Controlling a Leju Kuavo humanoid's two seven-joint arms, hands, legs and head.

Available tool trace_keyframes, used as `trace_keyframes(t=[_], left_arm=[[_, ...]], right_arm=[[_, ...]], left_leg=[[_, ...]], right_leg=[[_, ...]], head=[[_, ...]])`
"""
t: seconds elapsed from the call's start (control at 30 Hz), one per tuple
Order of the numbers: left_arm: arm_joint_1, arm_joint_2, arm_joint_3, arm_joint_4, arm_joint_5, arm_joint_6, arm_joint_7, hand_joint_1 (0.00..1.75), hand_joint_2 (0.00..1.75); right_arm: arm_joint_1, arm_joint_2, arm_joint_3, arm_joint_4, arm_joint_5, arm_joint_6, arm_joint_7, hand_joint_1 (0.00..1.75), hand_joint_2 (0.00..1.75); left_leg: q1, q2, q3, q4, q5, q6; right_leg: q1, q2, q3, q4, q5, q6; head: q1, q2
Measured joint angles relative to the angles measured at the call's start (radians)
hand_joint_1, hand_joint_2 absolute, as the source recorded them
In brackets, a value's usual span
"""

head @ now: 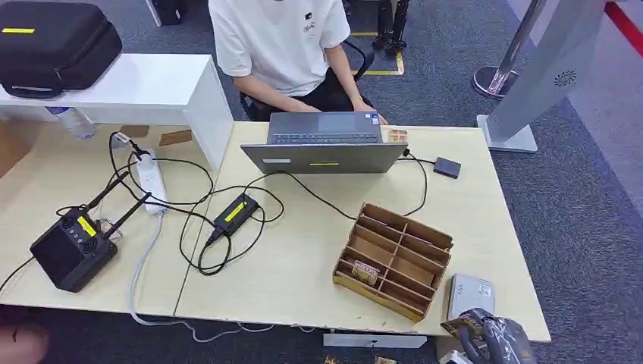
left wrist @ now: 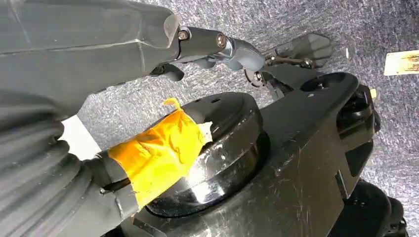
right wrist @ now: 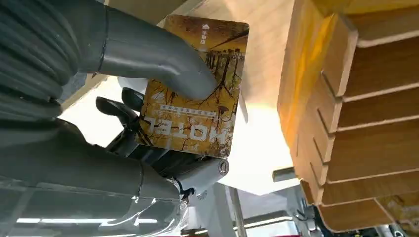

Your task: Pass the card to the sensor for recognition and then transmit it.

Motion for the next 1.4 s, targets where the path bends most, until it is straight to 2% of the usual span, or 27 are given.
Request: trace_keyframes(t=[0.3,0.4,0.53,0.6,1.0,1.13,1.23,1.3,1.4], left_arm=[[-0.001,0.001,-0.006,0.001,0.0,-0.001,0.0,0.0,1.75],[-0.003,0.002,-0.016,0.002,0.0,-0.001,-0.002,0.0,1.75],[-0.004,0.005,-0.028,0.003,0.002,-0.001,-0.009,0.0,1.75],[-0.004,0.006,-0.03,0.003,0.002,-0.002,-0.009,0.0,1.75],[-0.005,0.007,-0.043,0.004,0.007,-0.002,-0.01,0.0,1.75],[-0.006,0.008,-0.049,0.004,0.009,-0.002,-0.01,0.0,1.75],[-0.009,0.01,-0.058,0.004,0.003,-0.002,-0.009,0.0,1.75],[-0.014,0.011,-0.07,0.004,-0.008,-0.003,-0.008,0.0,1.75],[-0.023,0.013,-0.089,0.004,-0.025,-0.005,-0.005,0.0,1.75]], right_arm=[[-0.035,-0.001,0.022,0.006,0.004,-0.013,0.007,1.75,1.75],[-0.07,-0.029,0.019,-0.052,-0.027,-0.005,-0.003,1.75,1.75],[-0.151,-0.086,-0.013,-0.146,-0.095,0.09,-0.013,1.75,1.75],[-0.189,-0.109,-0.032,-0.179,-0.114,0.115,-0.011,1.75,1.75],[-0.228,-0.157,-0.051,-0.246,-0.143,0.122,-0.019,1.75,1.75],[-0.333,-0.201,-0.051,-0.263,-0.21,0.188,0.0,1.75,1.75],[-0.422,-0.205,-0.038,-0.261,-0.191,0.208,0.012,1.75,1.75],[-0.514,-0.203,-0.003,-0.239,-0.138,0.227,0.05,1.75,1.75],[-0.683,-0.181,0.091,-0.152,-0.049,0.252,0.106,1.75,1.75]], left_leg=[[0.0,0.001,0.0,0.0,0.0,0.0],[0.0,0.001,0.0,0.0,0.0,0.0],[-0.001,0.003,0.001,0.0,0.0,0.0],[0.0,0.003,0.002,0.001,0.0,0.0],[0.0,0.002,0.001,0.0,0.0,0.0],[0.0,0.006,0.002,0.0,0.0,0.0],[0.0,0.005,0.001,0.0,0.001,0.0],[0.0,0.007,0.002,0.0,0.001,-0.001],[0.0,0.008,0.004,0.0,0.002,-0.002]], right_leg=[[0.0,0.001,0.0,0.0,0.0,0.0],[0.0,0.001,0.0,0.0,0.0,0.0],[-0.001,0.003,0.0,0.0,0.002,0.0],[0.0,0.003,0.001,0.0,0.002,0.0],[0.0,0.003,0.001,0.0,0.001,0.0],[0.0,0.006,0.001,0.0,0.002,0.0],[0.0,0.006,0.001,0.001,0.003,-0.001],[0.0,0.007,0.001,0.001,0.004,-0.002],[0.0,0.009,0.001,0.002,0.004,-0.003]], head=[[0.0,0.0],[0.0,0.0],[0.0,0.0],[0.0,0.0],[0.0,0.0],[0.0,0.0],[0.0,0.0],[0.0,0.0],[0.0,0.0]])
